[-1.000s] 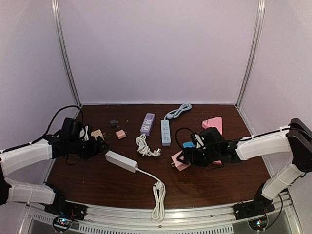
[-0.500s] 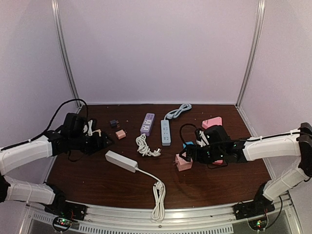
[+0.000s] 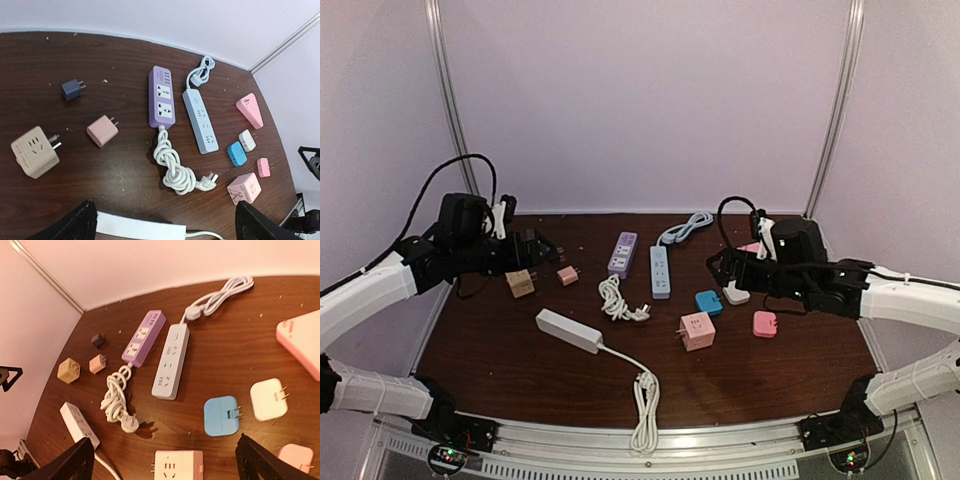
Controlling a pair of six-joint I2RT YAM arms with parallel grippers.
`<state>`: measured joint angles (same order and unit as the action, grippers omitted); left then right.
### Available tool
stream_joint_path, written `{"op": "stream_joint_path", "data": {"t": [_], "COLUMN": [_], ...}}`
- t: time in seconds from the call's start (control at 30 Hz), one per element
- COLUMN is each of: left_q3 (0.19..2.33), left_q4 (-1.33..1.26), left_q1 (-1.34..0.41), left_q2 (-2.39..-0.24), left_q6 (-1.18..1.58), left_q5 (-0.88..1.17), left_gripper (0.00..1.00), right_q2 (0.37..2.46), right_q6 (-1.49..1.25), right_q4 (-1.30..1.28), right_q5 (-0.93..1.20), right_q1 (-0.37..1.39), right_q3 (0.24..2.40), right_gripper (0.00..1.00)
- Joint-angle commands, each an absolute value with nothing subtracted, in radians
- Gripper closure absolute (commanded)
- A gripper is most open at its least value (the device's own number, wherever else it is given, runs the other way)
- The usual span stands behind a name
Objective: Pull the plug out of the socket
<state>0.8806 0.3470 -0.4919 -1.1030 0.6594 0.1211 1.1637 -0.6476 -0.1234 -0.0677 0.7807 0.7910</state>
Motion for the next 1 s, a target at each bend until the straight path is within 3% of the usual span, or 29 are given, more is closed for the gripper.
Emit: {"op": "stream_joint_path", "data": {"t": [0.0,0.23,0.63,0.97], "left_q3": [0.987,1.037,0.701,0.583], "left_q4": [0.401,0.411,-0.019,-0.175], "left_q1": [-0.497,-0.448,-0.216,-0.146], "left_q2": [-1.099,-1.142,-1.02,-1.058], "left_q6": [0.512,0.438,0.239,0.155], "left_q5": [-0.052,-0.211,-0.153,-0.188], "left_gripper": [0.02,0.02,0.02,0.02], "right_q2": [1.11,1.052,1.021,1.287], "right_q6": [-0.532,-0.371,-0.265,-0.152], "right_q4": [-0.195,0.007,0.407,0.846], "right_q5": [-0.311,-0.388,-0.3,-0.365], "right_q1": [0.745,0.615,0.119,0.035], "right_q3": [0.856,0.723,0.416,0.286], "right_gripper": [0.0,0.0,0.0,0.0]}}
